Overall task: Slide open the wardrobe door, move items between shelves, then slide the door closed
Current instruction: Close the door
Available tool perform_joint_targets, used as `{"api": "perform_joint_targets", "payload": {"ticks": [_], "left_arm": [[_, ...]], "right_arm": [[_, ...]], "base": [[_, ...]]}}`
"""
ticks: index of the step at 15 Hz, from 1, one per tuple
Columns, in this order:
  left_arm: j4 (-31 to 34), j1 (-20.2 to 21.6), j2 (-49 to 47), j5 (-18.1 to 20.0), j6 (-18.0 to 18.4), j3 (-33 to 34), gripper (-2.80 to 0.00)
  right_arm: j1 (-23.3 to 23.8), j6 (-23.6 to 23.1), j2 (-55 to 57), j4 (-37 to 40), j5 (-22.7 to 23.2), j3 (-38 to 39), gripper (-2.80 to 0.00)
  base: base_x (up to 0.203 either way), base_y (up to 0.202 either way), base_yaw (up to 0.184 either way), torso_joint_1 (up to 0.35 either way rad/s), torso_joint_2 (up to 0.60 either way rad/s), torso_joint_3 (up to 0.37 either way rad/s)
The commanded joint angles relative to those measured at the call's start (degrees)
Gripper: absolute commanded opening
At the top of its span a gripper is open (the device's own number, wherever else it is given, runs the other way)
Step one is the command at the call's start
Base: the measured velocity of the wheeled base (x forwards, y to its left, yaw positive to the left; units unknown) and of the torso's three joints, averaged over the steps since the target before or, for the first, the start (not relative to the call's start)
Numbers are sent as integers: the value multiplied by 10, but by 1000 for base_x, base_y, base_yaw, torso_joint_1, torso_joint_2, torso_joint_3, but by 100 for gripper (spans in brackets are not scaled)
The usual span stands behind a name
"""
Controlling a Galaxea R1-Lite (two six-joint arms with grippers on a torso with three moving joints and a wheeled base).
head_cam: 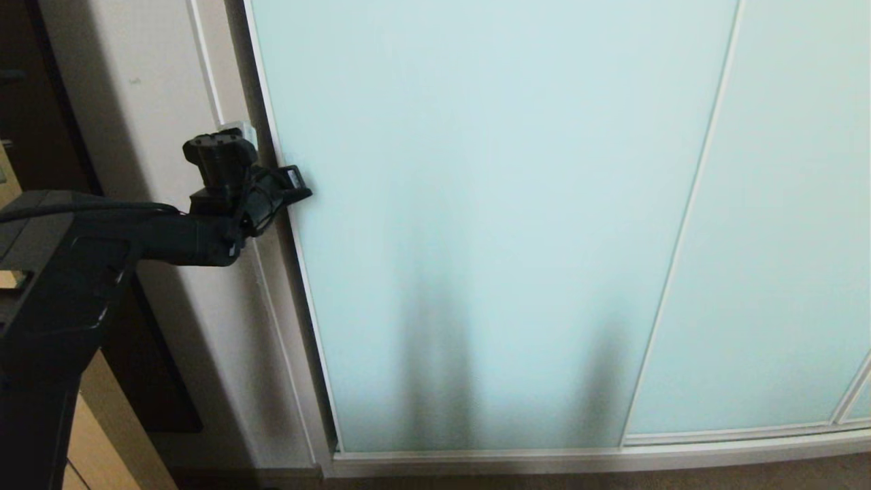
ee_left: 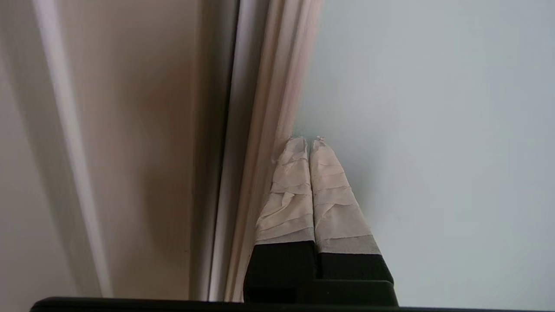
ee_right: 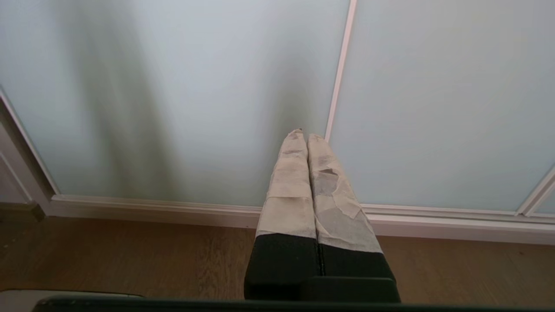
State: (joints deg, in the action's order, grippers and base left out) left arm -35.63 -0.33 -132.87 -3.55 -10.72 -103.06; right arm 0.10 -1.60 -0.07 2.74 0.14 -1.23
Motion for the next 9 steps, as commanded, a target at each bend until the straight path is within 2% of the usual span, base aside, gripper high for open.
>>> {"api": "perform_joint_targets", "payload": {"ticks": [1,5,9], "left_arm": [[-5,0,13,1,-2,17,-280],[-10,-6,84,23,-8,90,-280],[-18,-23,181,25,-8,173,-280]], "right_arm": [[0,-1,1,0,0,0,-280],[0,-1,1,0,0,0,-280],[0,-1,1,1,0,0,-280]], "base": [[0,0,0,0,0,0],[0,0,0,0,0,0],[0,0,0,0,0,0]]}}
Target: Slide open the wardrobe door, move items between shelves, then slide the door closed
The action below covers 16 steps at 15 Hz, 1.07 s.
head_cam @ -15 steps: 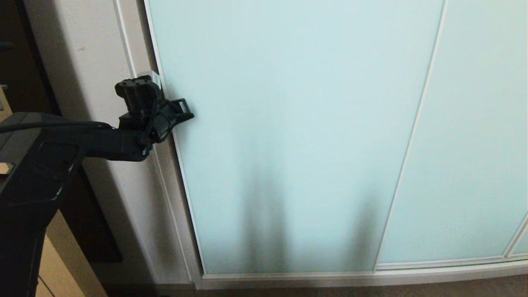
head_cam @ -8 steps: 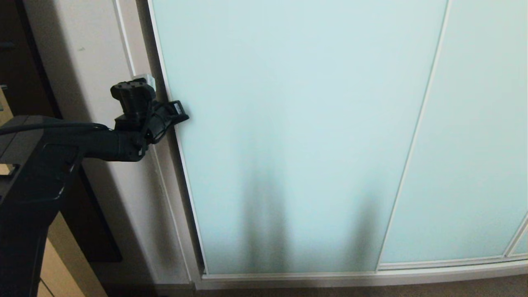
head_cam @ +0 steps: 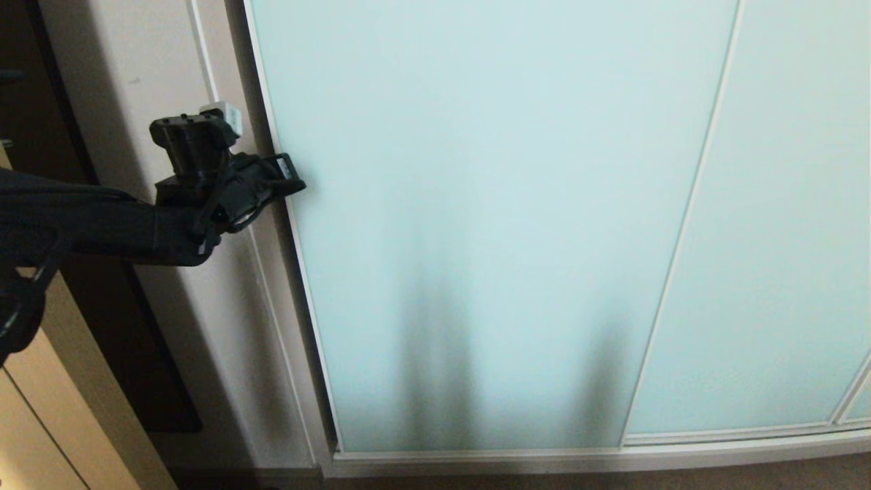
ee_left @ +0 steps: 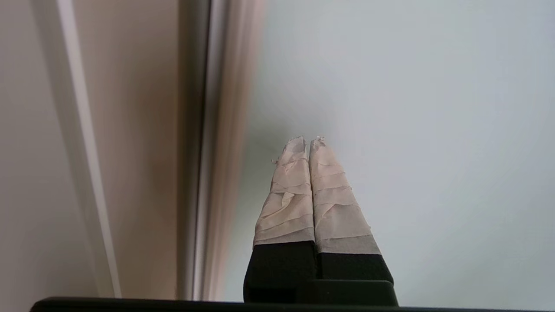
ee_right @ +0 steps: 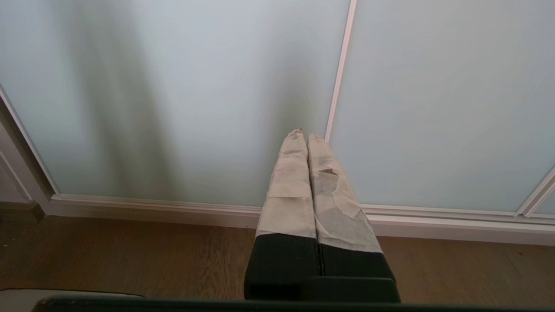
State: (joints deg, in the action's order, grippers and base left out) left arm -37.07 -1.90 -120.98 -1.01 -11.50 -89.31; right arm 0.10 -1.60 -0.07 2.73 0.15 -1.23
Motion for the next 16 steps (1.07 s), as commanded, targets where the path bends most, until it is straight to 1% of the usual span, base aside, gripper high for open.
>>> {"api": "perform_joint_targets", "payload": {"ticks": [1,4,6,9,11,13,16], "left_arm": [[-4,-15,95,-1,-1,69,-280],[-4,-28,215,-4,8,176,-280],[-1,-30,305,-12,21,252,-280],[0,-30,442,-45,57,378,-280],[7,-29,539,-57,78,449,-280],[30,-28,638,-68,94,512,-280],[82,-27,791,-73,111,598,-280]], "right_arm": [[0,-1,1,0,0,0,-280],[0,0,1,1,0,0,-280],[0,0,1,0,0,0,-280],[0,-1,1,0,0,0,-280],[0,-1,1,0,0,0,-280],[0,0,1,0,0,0,-280],[0,0,1,1,0,0,-280]], "base": [[0,0,0,0,0,0],[0,0,0,0,0,0],[0,0,0,0,0,0],[0,0,0,0,0,0],[0,0,0,0,0,0],[0,0,0,0,0,0],[0,0,0,0,0,0]]}}
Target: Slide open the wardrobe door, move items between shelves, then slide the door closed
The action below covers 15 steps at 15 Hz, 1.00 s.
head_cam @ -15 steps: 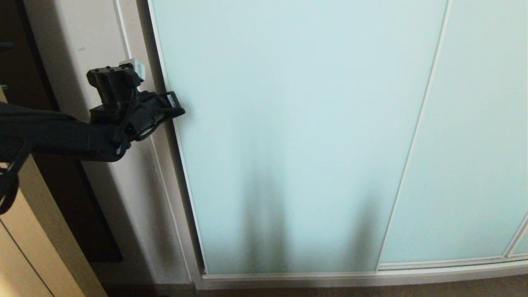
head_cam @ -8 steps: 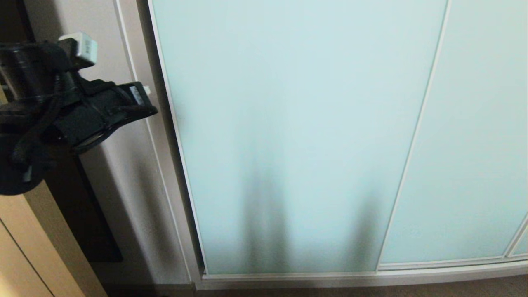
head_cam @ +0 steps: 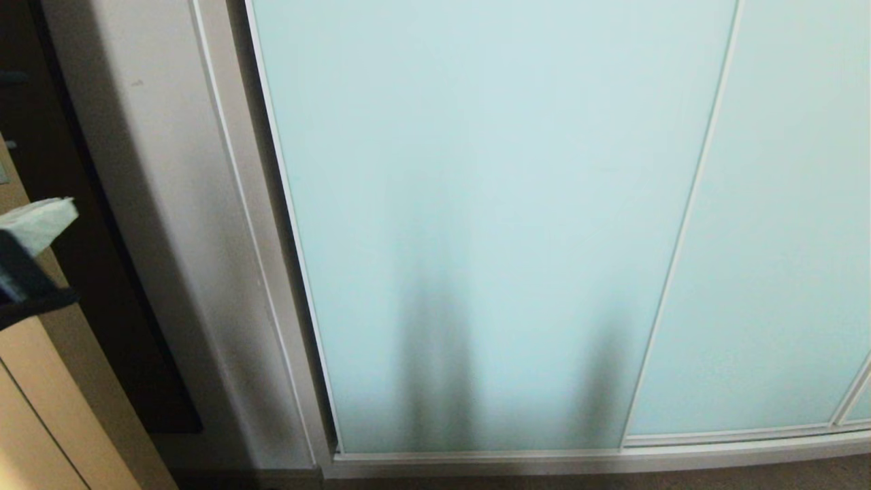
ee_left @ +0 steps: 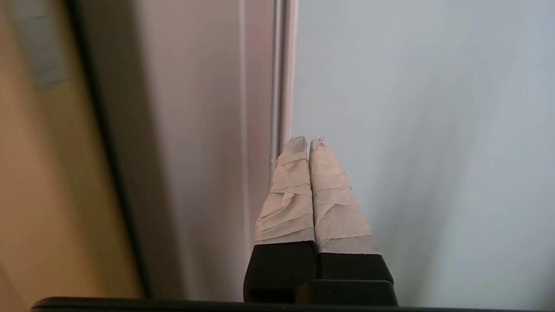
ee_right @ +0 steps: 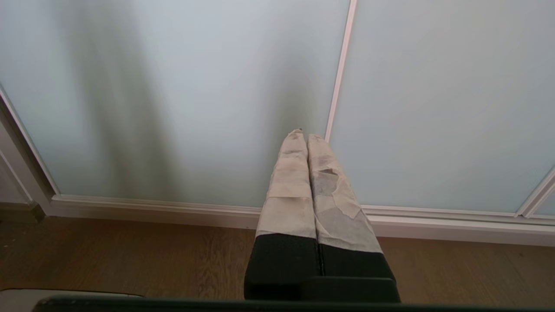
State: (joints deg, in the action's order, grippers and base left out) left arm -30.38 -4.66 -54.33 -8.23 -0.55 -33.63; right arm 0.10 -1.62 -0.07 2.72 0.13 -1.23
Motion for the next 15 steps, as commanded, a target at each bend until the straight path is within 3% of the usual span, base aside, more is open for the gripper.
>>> {"api": "perform_joint_targets", "payload": {"ticks": [1,6,12,13,15], "left_arm": [[39,2,173,-2,4,59,-280],[192,18,388,-7,25,124,-280],[219,43,543,1,30,329,-280],[225,44,543,16,18,340,-280],[286,44,543,104,-4,333,-280]], "right_arm": [[0,0,1,0,0,0,-280],[0,0,1,0,0,0,-280],[0,0,1,0,0,0,-280],[0,0,1,0,0,0,-280],[0,0,1,0,0,0,-280]], "base": [[0,0,0,0,0,0],[0,0,0,0,0,0],[0,0,0,0,0,0],[0,0,0,0,0,0],[0,0,0,0,0,0]]}}
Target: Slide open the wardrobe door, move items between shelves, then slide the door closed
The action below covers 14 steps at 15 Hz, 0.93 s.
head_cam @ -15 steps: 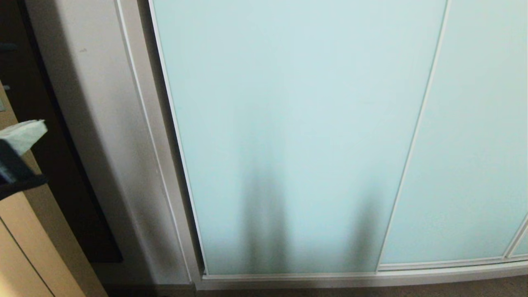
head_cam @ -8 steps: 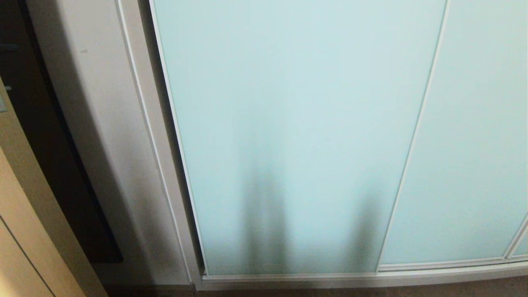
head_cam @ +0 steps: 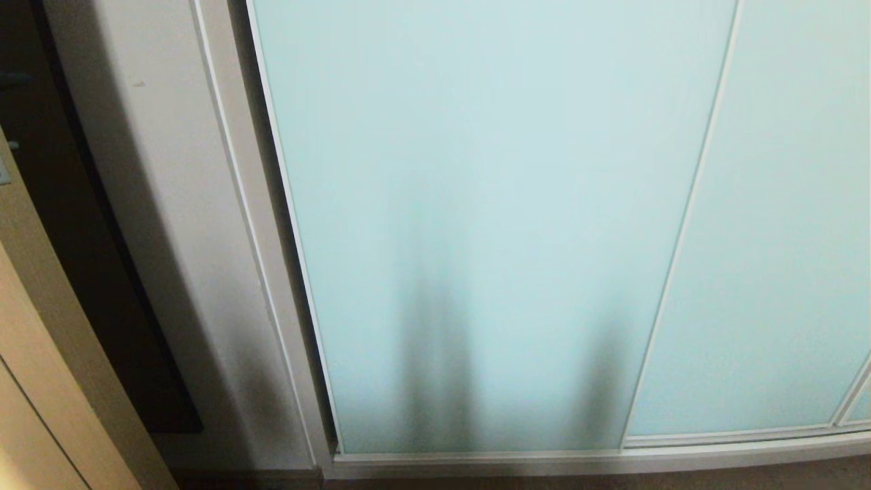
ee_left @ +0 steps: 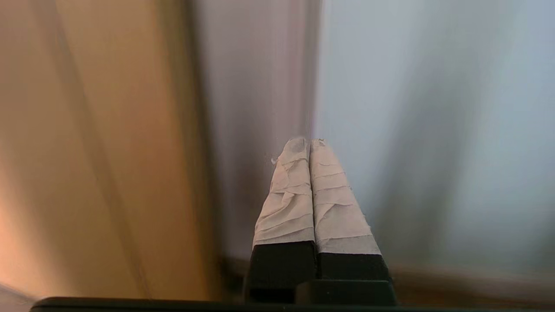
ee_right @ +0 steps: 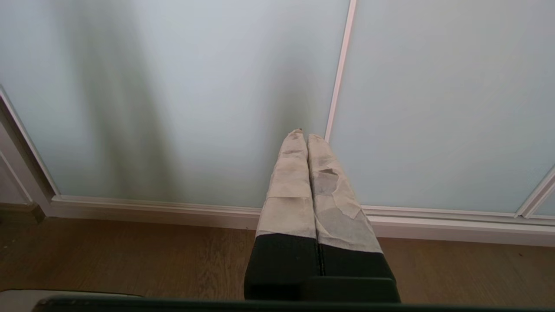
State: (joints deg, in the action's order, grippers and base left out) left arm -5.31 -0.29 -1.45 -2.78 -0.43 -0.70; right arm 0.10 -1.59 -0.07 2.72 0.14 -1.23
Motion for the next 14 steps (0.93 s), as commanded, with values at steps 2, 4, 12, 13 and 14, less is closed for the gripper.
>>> {"api": "perform_joint_targets", "payload": {"ticks": [2,4,12,13,14], "left_arm": [[51,0,14,62,-7,-3,-280],[50,0,15,60,-9,-2,-280],[98,1,15,25,20,-9,-280],[89,1,15,27,11,-6,-280],[74,0,15,26,6,-2,-280]], "right_arm": [[0,-1,1,0,0,0,-280],[0,0,1,0,0,0,-280],[0,-1,1,0,0,0,-280],[0,-1,1,0,0,0,-280],[0,-1,1,0,0,0,-280]], "base": [[0,0,0,0,0,0],[0,0,0,0,0,0],[0,0,0,0,0,0],[0,0,0,0,0,0],[0,0,0,0,0,0]]}}
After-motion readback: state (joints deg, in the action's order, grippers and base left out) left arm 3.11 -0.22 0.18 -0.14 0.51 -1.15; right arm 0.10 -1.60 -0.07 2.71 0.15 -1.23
